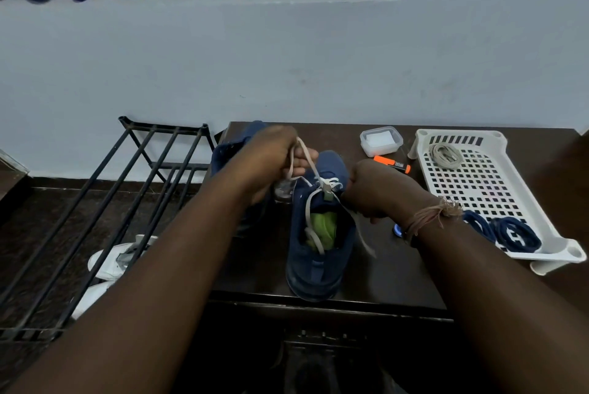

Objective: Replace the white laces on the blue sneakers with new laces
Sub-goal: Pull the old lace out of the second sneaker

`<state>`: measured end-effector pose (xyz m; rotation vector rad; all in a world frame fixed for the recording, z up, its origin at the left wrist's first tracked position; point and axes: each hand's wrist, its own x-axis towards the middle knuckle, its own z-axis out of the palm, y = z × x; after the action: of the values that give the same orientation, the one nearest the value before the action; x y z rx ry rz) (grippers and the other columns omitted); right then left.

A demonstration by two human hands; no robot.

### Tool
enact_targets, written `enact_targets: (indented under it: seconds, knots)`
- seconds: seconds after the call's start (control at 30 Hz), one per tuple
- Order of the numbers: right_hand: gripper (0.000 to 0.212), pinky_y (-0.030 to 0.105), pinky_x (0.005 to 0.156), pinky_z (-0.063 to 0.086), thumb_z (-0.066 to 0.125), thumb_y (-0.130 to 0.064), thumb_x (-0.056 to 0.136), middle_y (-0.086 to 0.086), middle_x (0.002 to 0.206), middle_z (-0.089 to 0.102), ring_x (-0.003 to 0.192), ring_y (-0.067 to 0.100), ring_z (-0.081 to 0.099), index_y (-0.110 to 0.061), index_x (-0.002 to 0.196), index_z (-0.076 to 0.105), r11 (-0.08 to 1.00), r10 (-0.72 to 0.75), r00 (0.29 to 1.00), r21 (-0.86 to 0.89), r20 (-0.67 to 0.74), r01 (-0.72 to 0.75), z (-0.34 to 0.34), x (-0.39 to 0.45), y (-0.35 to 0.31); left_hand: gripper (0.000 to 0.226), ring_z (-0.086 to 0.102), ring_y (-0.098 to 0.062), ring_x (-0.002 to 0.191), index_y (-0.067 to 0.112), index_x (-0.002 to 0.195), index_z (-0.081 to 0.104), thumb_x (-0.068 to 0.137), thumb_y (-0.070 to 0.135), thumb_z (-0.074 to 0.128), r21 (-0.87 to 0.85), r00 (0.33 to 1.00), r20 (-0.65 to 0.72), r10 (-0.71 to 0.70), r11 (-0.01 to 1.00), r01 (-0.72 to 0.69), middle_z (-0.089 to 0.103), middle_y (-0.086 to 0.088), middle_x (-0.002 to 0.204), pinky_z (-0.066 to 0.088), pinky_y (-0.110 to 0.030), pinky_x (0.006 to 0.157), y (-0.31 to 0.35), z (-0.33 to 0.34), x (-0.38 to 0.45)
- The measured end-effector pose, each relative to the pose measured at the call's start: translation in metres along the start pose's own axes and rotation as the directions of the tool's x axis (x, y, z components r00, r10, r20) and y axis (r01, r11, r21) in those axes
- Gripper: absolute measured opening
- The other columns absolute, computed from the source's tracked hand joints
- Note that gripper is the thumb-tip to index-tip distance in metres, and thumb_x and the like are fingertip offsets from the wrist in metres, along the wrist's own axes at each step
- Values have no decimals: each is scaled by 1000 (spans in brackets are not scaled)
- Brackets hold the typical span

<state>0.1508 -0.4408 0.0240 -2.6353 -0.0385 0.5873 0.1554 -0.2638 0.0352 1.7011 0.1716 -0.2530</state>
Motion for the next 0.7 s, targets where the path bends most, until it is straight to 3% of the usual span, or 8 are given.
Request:
enact_targets:
  seconds: [0.07,0.13,0.23,0.3,0.4,0.47,0.6,0.7]
  knots:
    - [17,44,71,62,59,-19,90,12,74,67,69,33,72,-9,77,56,1000,6,1000,7,-14,-6,3,2,3,22,48,-17,55,14,74,45,94,10,38,-257,999,-40,-15,966,5,52,1,58,44,-32,56,3,-8,2]
    - [16,40,66,62,60,-17,89,13,69,67,61,30,72,-7,77,57,1000,15,1000,-9,23,-15,2,4,2,25,28,-12,45,19,71,40,94,9,40,-251,991,-130,-19,968,-14,34,5,52,24,-28,53,5,-13,4]
    - [14,40,67,62,60,-17,90,10,65,64,58,25,69,-9,78,58,1000,-14,1000,-2,19,14,3,8,4,20,47,-7,48,16,80,63,96,28,59,305,974,-175,142,949,-83,53,11,57,32,-24,53,5,-15,1]
    - [10,39,72,59,62,-19,90,4,76,62,66,20,63,-14,84,56,997,-77,997,-9,-24,77,6,10,5,25,63,-3,68,22,83,73,87,46,72,684,982,22,189,713,-153,69,12,75,49,-24,62,-5,-11,1]
    - [23,33,73,48,65,-18,88,3,101,62,85,21,58,-20,108,56,987,-158,982,-29,-103,156,12,10,5,34,69,-13,75,20,76,75,75,53,83,890,988,137,75,428,-157,73,4,77,59,-34,68,-19,-5,3]
    - [31,29,74,46,64,-12,87,4,111,62,90,20,58,-25,114,59,975,-216,973,-74,-84,210,14,9,4,42,67,-23,71,10,74,71,75,50,83,924,986,138,95,347,-162,71,-7,74,49,-32,59,-19,-7,7]
    - [33,26,74,42,65,-9,87,4,118,62,100,21,60,-24,116,64,964,-235,972,-136,-26,229,14,7,2,41,52,-12,54,9,69,63,89,44,73,782,966,195,171,567,-258,62,-2,62,41,-27,56,-5,-15,-2]
    - [29,27,70,43,66,-15,89,6,117,63,97,21,59,-21,116,63,962,-245,969,-132,-31,239,14,6,1,36,48,-4,48,8,70,59,93,35,69,564,964,80,255,785,-255,54,8,54,40,-19,52,3,-20,-8]
